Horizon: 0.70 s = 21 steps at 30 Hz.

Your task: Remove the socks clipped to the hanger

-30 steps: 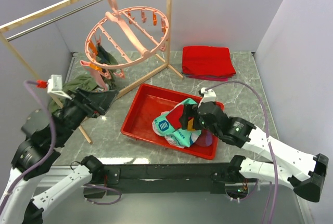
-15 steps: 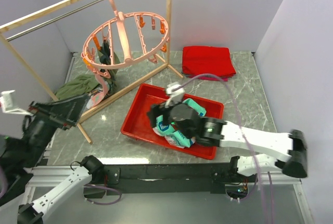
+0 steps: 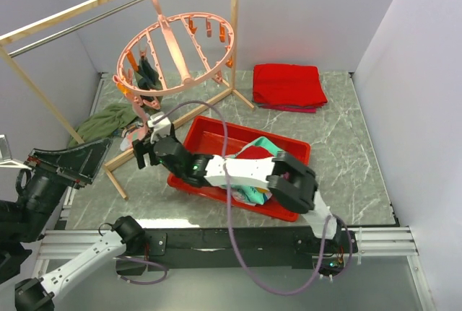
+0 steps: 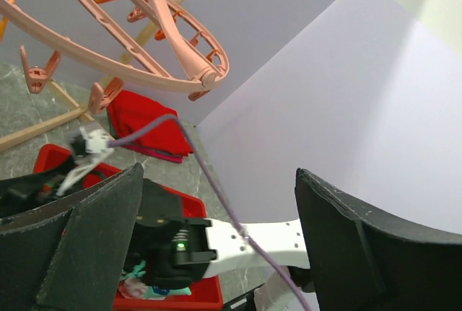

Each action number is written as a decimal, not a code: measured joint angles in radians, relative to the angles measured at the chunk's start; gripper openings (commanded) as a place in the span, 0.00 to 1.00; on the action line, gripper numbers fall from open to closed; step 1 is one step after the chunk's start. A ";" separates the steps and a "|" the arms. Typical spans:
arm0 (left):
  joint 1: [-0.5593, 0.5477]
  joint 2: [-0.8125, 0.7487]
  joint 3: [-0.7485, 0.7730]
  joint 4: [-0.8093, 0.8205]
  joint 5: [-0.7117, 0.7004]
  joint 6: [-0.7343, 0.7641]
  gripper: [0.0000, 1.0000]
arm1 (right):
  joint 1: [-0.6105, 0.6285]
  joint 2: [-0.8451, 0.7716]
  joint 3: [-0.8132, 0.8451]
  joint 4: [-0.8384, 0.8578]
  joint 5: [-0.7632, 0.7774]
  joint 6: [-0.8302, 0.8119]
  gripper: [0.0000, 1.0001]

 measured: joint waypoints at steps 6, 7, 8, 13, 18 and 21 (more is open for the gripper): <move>-0.039 -0.022 -0.031 -0.006 -0.036 0.000 0.90 | -0.034 0.153 0.103 0.013 -0.064 0.043 0.87; -0.045 -0.025 -0.038 -0.007 -0.041 0.000 0.90 | -0.044 0.174 0.118 0.018 -0.079 0.050 0.87; -0.051 -0.026 -0.044 -0.008 -0.046 0.000 0.90 | -0.053 0.196 0.135 0.022 -0.089 0.055 0.86; -0.070 -0.027 -0.061 -0.013 -0.054 0.000 0.90 | -0.085 0.328 0.295 0.006 -0.109 0.064 0.77; -0.076 -0.029 -0.061 -0.016 -0.063 0.000 0.90 | -0.108 0.417 0.409 -0.010 -0.113 0.098 0.60; -0.082 -0.029 -0.061 -0.024 -0.073 0.000 0.90 | -0.117 0.459 0.462 -0.019 -0.113 0.112 0.40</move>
